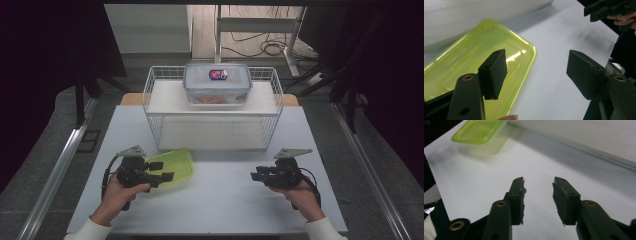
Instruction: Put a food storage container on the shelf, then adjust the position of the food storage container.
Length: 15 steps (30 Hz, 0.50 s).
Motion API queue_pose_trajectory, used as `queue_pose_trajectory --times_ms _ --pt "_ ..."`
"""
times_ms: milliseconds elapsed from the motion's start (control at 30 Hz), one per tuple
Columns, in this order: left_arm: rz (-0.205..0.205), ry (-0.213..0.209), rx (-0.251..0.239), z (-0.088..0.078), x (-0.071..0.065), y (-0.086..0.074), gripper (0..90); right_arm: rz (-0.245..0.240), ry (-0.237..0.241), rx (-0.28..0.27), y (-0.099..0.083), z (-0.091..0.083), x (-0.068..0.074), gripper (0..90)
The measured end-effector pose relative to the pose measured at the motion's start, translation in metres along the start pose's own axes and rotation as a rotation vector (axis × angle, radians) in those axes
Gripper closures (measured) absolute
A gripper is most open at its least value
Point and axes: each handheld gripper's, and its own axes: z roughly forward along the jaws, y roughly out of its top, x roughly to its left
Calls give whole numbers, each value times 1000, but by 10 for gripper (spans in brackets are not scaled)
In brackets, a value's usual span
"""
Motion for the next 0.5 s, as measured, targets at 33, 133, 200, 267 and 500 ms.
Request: queue_pose_trajectory --times_ms 33,133,200,267,500 --pt "-3 0 2 0 0 -1 323 1 1 1 0 0 0 564" --pt "-5 9 4 0 0 -2 329 -5 9 5 -1 1 1 525" --pt "-6 14 5 0 1 -2 334 -8 11 6 -2 2 2 500" --pt "-10 14 7 -1 1 -4 343 -9 4 11 -2 2 2 487" --pt "-19 17 4 -11 3 -7 423 4 -4 4 -4 1 0 449"
